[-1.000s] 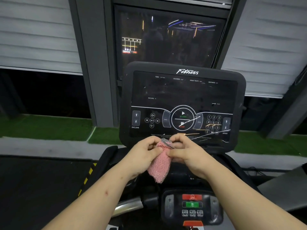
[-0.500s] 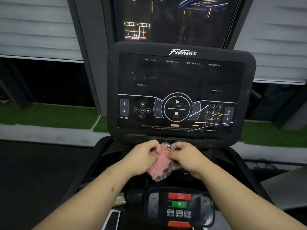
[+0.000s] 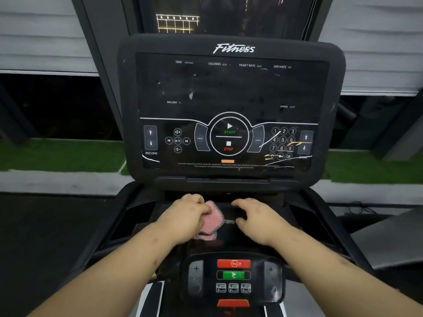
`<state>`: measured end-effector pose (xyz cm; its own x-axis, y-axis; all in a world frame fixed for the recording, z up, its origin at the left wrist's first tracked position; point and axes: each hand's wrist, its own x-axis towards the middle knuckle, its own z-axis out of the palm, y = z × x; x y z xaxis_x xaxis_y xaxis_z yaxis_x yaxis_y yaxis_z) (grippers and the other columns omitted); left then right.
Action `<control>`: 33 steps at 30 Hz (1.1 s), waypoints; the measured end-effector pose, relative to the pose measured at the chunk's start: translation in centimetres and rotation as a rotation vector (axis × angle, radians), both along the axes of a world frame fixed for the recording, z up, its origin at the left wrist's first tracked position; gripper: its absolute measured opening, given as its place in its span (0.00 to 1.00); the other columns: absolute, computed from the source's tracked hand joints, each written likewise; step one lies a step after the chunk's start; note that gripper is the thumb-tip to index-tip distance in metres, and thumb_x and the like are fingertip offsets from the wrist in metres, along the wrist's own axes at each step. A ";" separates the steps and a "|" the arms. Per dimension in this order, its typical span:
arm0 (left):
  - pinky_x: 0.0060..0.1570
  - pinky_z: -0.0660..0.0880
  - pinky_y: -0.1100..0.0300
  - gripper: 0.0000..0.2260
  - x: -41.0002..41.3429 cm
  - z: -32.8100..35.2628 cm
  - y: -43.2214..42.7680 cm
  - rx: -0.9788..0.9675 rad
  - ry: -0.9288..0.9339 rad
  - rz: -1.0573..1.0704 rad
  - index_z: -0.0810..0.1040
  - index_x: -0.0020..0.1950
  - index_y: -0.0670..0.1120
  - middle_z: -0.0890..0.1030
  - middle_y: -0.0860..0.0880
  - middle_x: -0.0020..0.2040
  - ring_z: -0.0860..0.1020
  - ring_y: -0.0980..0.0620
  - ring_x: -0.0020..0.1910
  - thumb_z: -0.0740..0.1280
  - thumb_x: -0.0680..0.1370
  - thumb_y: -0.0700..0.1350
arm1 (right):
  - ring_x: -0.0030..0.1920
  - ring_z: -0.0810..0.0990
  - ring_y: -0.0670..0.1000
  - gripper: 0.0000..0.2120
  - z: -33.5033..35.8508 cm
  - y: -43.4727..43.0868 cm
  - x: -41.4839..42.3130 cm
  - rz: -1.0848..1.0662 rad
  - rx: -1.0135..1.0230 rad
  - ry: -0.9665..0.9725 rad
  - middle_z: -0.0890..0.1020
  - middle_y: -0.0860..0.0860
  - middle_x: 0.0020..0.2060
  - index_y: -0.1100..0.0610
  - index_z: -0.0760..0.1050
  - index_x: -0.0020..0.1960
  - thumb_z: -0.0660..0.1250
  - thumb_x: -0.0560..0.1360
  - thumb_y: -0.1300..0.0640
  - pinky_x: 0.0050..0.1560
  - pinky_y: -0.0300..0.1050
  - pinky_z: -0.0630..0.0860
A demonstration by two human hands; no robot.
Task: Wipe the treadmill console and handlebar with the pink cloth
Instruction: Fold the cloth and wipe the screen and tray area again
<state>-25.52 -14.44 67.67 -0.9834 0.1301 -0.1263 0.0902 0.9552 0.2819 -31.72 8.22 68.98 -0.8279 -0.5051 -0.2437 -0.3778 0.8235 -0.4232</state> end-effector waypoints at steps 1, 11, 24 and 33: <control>0.68 0.68 0.53 0.17 0.0 0.1 0.1 -0.037 0.024 -0.009 0.79 0.70 0.55 0.73 0.54 0.63 0.69 0.51 0.65 0.64 0.81 0.45 | 0.75 0.68 0.54 0.27 -0.2 0.2 0.0 0.012 0.063 0.005 0.67 0.49 0.77 0.46 0.65 0.79 0.65 0.81 0.49 0.76 0.49 0.65; 0.63 0.74 0.52 0.18 0.2 0.7 0.5 -0.077 -0.126 -0.029 0.79 0.71 0.54 0.73 0.51 0.60 0.76 0.49 0.61 0.66 0.81 0.48 | 0.84 0.46 0.56 0.32 0.1 2.1 -0.8 -0.059 0.420 -0.176 0.44 0.51 0.84 0.49 0.44 0.85 0.54 0.86 0.43 0.82 0.55 0.51; 0.67 0.71 0.51 0.23 -2.3 0.2 2.9 -0.209 -0.165 -0.097 0.68 0.80 0.55 0.69 0.47 0.69 0.72 0.45 0.67 0.64 0.85 0.47 | 0.83 0.46 0.56 0.39 -0.7 3.3 -2.1 0.038 0.466 -0.133 0.42 0.50 0.84 0.50 0.42 0.85 0.64 0.84 0.53 0.82 0.55 0.55; 0.70 0.69 0.50 0.23 -3.9 0.0 5.5 -0.180 -0.172 -0.144 0.66 0.81 0.57 0.69 0.49 0.69 0.70 0.45 0.68 0.62 0.85 0.52 | 0.83 0.41 0.55 0.46 -0.8 3.6 -1.3 -0.002 0.332 -0.177 0.42 0.49 0.84 0.50 0.43 0.85 0.54 0.78 0.25 0.82 0.57 0.48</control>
